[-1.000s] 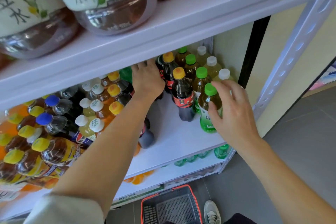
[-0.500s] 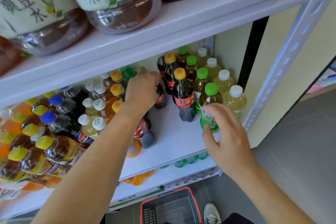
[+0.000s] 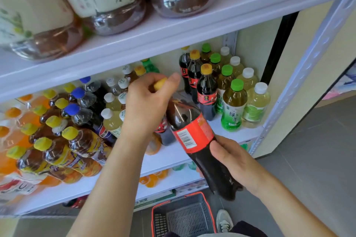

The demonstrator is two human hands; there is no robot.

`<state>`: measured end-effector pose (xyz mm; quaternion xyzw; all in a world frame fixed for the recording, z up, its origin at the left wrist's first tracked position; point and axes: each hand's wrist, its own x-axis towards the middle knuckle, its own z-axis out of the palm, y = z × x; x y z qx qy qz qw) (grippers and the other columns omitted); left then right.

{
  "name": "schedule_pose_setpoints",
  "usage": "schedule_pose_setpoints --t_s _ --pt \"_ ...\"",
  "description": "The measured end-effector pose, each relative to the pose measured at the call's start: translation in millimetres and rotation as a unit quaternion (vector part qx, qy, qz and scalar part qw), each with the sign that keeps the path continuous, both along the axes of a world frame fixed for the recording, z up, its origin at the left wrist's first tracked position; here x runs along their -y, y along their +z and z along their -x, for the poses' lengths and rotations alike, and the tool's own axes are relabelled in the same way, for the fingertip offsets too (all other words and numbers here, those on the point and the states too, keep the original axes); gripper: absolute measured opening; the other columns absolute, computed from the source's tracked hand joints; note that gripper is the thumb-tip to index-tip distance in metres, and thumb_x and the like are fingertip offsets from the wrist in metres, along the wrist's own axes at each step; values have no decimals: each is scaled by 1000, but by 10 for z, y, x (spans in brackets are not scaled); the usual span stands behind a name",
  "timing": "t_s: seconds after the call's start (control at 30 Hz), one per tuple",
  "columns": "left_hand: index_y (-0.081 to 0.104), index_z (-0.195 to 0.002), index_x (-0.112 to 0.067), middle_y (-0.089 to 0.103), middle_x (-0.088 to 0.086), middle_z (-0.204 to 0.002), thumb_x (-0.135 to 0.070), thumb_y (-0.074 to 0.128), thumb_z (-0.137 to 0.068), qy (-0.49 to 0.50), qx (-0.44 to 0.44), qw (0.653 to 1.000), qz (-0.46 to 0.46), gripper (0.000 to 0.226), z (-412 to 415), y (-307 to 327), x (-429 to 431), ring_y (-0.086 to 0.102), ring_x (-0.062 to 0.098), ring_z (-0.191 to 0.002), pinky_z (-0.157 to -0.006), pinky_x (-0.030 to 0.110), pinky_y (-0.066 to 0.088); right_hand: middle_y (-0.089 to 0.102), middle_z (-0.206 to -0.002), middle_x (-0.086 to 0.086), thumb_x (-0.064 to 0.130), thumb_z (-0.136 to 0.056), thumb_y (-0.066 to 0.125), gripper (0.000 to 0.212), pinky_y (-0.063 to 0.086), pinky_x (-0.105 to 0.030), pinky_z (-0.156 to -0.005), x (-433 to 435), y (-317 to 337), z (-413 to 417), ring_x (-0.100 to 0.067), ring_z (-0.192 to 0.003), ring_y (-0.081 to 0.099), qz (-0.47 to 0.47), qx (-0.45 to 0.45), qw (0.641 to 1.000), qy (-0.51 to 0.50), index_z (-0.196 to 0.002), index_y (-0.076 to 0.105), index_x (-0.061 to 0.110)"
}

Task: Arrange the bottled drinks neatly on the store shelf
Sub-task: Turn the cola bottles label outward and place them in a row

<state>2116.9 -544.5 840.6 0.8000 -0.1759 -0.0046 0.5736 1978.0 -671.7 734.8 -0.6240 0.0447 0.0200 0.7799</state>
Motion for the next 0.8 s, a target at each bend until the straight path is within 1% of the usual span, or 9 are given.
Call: schedule_pose_setpoints --t_s 0.13,0.23,0.33,0.4,0.47,0.53,0.6,0.73,0.8 --pt "69 -106 -20 75 0 -98 -34 72 -78 -197 -232 933 191 32 150 -175 -225 71 17 -92 -81 32 57 71 -84 -20 81 -72 60 74 56 -36 -65 -248 124 111 -30 -73 70 -168 -62 983 40 -100 72 13" --pt "60 -121 -14 72 9 -104 -39 90 -63 -325 -286 876 211 70 356 -344 -403 69 22 -94 -80 33 56 70 -85 -21 80 -76 55 80 56 -34 -66 -429 198 157 -30 -73 70 -288 -69 952 79 -111 68 9" --pt "53 -125 -10 70 12 -99 -29 92 -58 -312 -290 871 246 79 479 -386 -533 69 23 -85 -71 32 57 71 -86 -21 80 -75 57 81 57 -33 -67 -627 241 185 -30 -73 71 -327 -63 939 82 -108 68 7" --pt "55 -121 -10 70 4 -90 -26 84 -62 -256 -258 899 243 67 517 -370 -621 67 19 -76 -64 28 55 71 -89 -21 82 -67 62 84 56 -34 -66 -779 248 197 -31 -74 70 -297 -83 950 37 -103 72 7" --pt "55 -126 -13 72 1 -92 -27 84 -62 -213 -215 923 237 71 529 -373 -727 69 18 -82 -71 31 56 74 -95 -12 85 -62 62 79 56 -32 -68 -923 252 218 -24 -83 72 -204 -82 975 -44 -103 75 18" --pt "52 -130 -19 74 -1 -94 -19 89 -63 -189 -171 937 237 76 530 -384 -831 71 14 -84 -71 28 57 74 -101 9 86 -66 58 66 56 -27 -75 -1061 264 274 -11 -92 71 -12 -48 993 -106 -112 67 39" --pt "51 -127 -26 74 -3 -94 -15 88 -66 -161 -156 943 246 72 529 -397 -918 71 12 -82 -69 25 57 66 -101 20 73 -69 65 55 57 -28 -72 -1176 241 337 -9 -89 71 124 -11 978 -168 -118 50 53" --pt "51 -127 -21 69 -4 -93 -23 86 -70 -182 -175 937 242 67 515 -381 -1059 67 13 -84 -72 25 56 64 -94 10 53 -70 76 60 56 -29 -58 -1382 205 410 -18 -72 70 142 39 959 -241 -121 45 49" --pt "47 -134 -24 67 3 -102 -25 85 -70 -212 -219 915 264 75 512 -350 -1108 67 23 -93 -79 38 58 68 -96 -6 59 -69 77 61 58 -47 -62 -1456 249 410 -35 -77 69 77 22 970 -231 -120 49 42"
